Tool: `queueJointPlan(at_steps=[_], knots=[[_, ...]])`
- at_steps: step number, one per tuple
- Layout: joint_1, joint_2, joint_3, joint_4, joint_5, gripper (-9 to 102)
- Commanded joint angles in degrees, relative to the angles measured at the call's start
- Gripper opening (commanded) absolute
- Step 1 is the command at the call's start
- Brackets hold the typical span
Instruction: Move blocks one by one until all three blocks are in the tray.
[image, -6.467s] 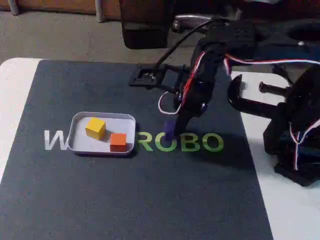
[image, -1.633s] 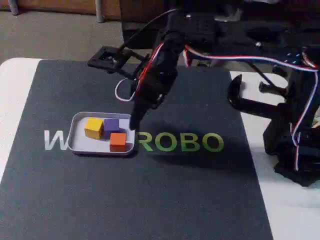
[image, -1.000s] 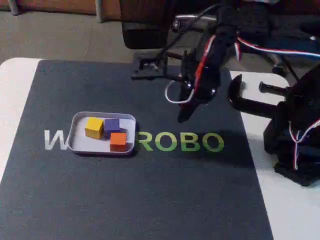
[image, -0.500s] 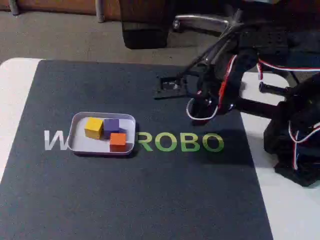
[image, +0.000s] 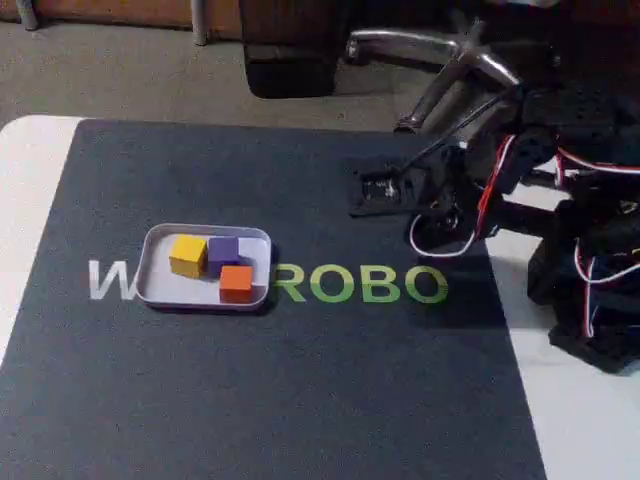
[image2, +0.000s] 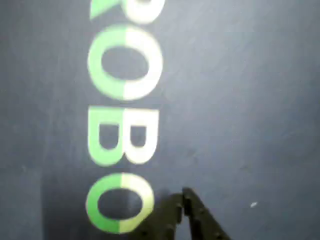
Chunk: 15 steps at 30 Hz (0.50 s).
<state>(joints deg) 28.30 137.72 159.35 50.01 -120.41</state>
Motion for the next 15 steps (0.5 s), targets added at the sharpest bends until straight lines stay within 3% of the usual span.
queueJointPlan(at_steps=[1, 7, 8, 11, 15], knots=[[-0.79, 3.87, 2.81, -1.49, -0.09, -8], [-2.99, 24.79, 18.72, -2.2, -0.35, -8], [-3.52, 31.82, 22.15, -0.35, -0.09, -8], [-5.1, 50.71, 22.32, 18.98, -0.53, -8], [-9.32, 51.86, 22.32, 20.39, 4.22, -8]])
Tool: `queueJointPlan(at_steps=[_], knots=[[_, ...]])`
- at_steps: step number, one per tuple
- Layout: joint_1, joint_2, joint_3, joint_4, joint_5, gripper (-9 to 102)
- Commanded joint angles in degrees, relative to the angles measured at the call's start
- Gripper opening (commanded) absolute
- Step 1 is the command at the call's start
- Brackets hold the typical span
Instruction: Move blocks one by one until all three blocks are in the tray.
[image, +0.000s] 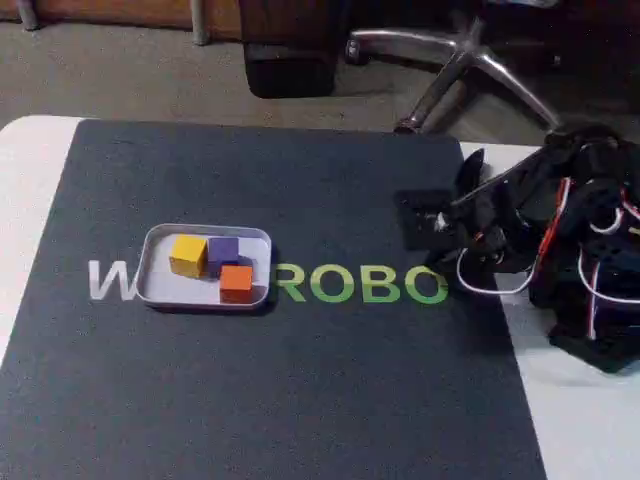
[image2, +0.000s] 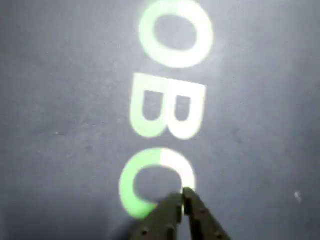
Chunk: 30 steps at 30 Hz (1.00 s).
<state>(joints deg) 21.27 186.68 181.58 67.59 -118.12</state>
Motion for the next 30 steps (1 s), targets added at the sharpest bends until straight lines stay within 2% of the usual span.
queueJointPlan(at_steps=[1, 16, 30], knots=[[-3.43, 2.9, 0.09, 3.08, 2.9, -8], [-18.19, 2.9, 0.09, 6.15, 16.35, -7], [-18.54, 2.9, 0.09, 6.42, 16.35, -7]])
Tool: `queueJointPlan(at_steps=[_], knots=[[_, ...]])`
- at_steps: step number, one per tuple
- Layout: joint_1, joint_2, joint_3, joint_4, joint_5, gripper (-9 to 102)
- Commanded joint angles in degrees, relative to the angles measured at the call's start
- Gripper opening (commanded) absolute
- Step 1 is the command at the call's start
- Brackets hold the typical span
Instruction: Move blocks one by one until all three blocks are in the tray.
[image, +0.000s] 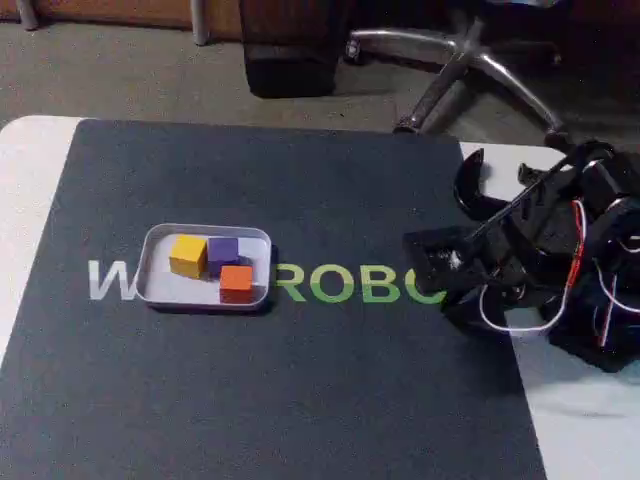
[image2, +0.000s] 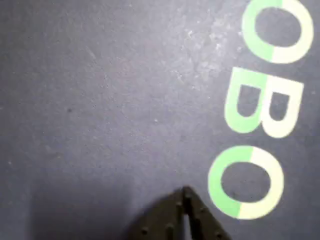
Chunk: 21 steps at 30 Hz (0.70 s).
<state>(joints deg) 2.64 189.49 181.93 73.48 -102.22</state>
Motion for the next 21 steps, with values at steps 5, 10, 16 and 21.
queueJointPlan(at_steps=[5, 10, 16, 21], knots=[[0.18, 0.09, -0.26, 0.53, 0.44, -6], [0.7, 0.09, -0.26, 0.53, 0.44, -7], [0.7, 0.09, -0.26, 0.53, 0.44, -7], [0.7, 0.09, -0.26, 0.53, 0.44, -7]])
